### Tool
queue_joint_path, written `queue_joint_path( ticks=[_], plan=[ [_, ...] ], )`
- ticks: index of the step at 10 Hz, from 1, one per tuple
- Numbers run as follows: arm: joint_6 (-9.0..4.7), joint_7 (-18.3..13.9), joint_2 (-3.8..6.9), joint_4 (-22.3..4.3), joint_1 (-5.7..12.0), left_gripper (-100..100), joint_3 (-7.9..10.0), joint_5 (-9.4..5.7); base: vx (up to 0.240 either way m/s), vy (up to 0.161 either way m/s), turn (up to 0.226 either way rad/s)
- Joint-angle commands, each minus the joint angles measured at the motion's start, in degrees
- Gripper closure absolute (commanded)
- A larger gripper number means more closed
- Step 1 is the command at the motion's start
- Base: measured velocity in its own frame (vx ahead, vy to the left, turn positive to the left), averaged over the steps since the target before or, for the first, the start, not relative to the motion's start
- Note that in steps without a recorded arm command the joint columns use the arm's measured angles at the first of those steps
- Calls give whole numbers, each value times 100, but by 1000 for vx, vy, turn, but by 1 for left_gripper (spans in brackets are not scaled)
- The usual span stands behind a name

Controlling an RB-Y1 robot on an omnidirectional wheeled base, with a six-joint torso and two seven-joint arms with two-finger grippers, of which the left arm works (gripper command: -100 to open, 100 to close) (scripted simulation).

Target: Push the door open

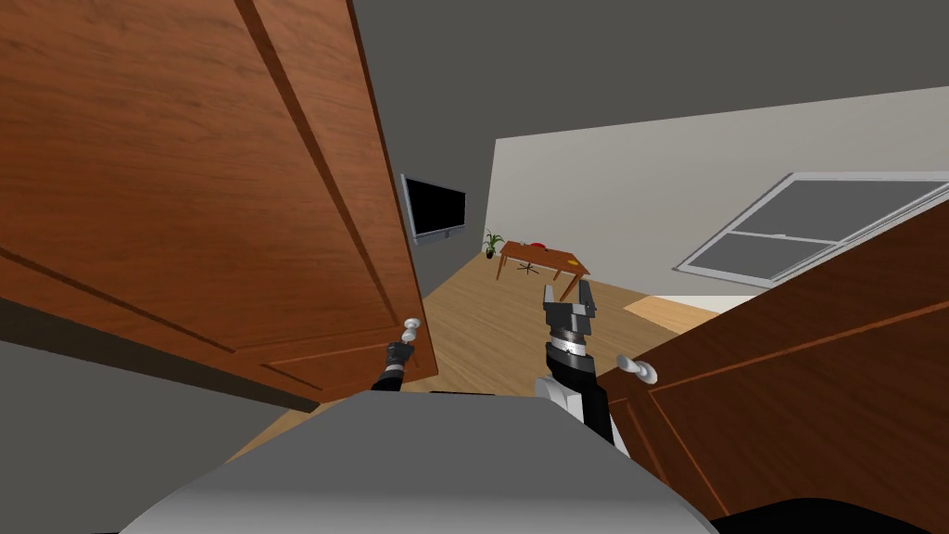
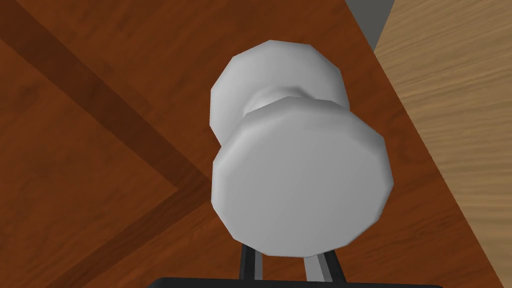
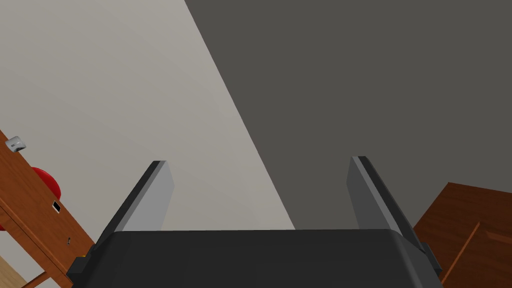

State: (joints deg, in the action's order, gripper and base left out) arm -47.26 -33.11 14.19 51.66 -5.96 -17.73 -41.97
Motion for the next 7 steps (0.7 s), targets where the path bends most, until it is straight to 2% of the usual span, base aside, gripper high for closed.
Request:
queue_joint_path(
  ticks=[1,3,5,6,7],
  plan=[
    [-111,-197,3,94,98,100,2,-23,40,-16,3],
    [-131,-568,33,77,116,100,-7,-156,46,-18,-10],
    [-131,-655,33,77,116,100,-7,-156,28,-11,5],
    [-140,-882,48,68,124,100,-11,-220,19,-11,-13],
    [-140,-882,48,68,124,100,-11,-220,18,-14,3]
  ],
)
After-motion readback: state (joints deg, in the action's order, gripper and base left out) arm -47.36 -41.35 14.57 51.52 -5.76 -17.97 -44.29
